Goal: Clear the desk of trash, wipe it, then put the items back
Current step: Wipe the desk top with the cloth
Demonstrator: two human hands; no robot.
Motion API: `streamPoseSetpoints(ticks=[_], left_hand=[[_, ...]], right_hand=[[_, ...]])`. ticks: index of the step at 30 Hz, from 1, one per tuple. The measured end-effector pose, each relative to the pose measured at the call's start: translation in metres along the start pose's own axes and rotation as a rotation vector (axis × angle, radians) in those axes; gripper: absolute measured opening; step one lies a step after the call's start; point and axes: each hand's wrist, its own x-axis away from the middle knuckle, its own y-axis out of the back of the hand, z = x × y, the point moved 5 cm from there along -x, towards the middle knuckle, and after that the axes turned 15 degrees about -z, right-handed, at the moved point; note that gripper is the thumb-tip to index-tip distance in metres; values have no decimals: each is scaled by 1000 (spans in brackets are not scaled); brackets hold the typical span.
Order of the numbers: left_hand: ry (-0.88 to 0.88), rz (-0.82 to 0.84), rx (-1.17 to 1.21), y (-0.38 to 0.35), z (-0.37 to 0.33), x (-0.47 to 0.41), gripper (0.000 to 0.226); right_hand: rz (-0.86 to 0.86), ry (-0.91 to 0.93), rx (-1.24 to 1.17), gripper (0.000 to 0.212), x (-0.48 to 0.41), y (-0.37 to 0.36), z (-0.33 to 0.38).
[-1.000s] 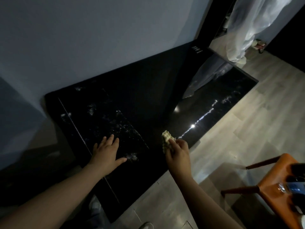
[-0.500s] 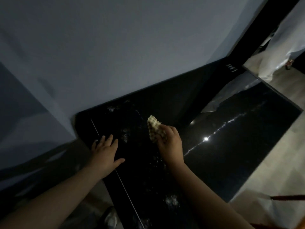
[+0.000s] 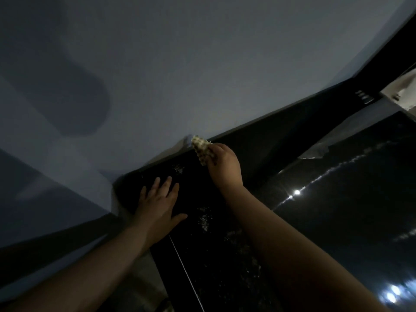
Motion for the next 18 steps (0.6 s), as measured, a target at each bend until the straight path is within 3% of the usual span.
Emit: streamPoseSetpoints(ticks=[4,9,18], left_hand=[[-26,4,-37,-9,8,-9,87],[-44,-14,-59,-24,16,-15,127],[-79,-79,-55,-24,17,-16,100]], right_hand=[[49,-2,52,38,-22,-28,-11],[194,18,122,43,-25,-64,-21],[157,90,145,45,-13,-69,-30]])
